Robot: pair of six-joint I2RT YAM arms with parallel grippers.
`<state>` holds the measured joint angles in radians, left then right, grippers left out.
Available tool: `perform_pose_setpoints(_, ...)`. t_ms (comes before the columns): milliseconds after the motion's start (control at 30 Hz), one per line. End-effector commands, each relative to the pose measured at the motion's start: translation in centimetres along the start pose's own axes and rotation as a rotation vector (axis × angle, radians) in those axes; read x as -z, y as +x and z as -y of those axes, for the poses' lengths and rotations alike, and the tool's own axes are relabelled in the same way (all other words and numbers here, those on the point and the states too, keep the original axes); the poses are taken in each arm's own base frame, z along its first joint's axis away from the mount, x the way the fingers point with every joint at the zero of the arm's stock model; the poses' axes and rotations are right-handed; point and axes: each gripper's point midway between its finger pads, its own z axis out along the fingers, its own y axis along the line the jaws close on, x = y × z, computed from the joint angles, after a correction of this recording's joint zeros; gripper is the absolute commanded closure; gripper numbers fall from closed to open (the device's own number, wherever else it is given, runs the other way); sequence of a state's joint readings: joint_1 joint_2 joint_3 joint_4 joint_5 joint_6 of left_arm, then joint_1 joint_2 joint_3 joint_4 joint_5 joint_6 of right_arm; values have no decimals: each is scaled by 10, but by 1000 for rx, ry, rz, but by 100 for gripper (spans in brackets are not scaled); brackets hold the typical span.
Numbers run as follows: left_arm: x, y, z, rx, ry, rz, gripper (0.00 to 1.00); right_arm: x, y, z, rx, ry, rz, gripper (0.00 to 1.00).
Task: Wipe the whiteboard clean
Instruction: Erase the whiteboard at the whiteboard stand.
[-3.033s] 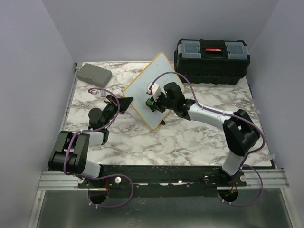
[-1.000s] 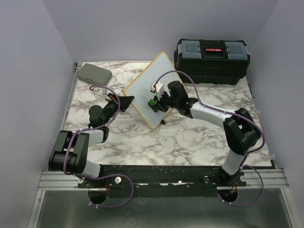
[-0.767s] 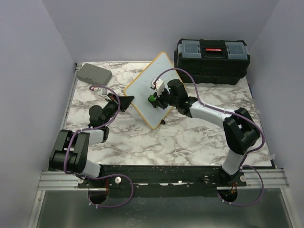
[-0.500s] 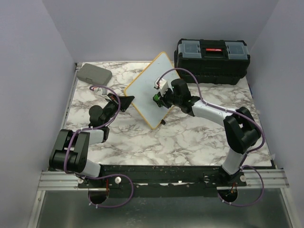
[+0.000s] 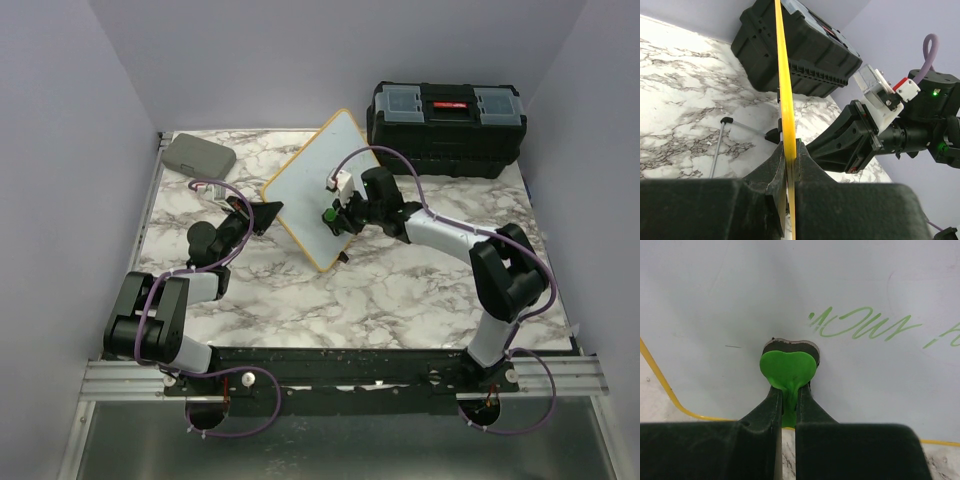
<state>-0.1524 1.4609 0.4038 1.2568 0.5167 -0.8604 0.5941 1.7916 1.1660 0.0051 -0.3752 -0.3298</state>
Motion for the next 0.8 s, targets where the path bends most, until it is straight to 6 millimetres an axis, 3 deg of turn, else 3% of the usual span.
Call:
perform_pose_setpoints(0, 0, 28, 20, 10, 97, -129, 100, -6, -41, 8, -53, 48, 118, 99)
perform_pose_setpoints(167, 1, 30, 18, 11, 95, -135, 100, 0, -71, 22, -70, 110, 183, 99)
perform_pose_setpoints(400, 2, 32, 18, 15, 94, -138, 100, -3, -75, 35, -96, 163, 175, 99)
perform_pose_setpoints(500, 2, 32, 18, 15, 96, -138, 100, -7, -62, 32, -89, 143, 129, 99)
perform_pose_setpoints(767, 1, 31, 19, 15, 102, -136, 100, -11, 3, -1, -32, -6, -57, 99)
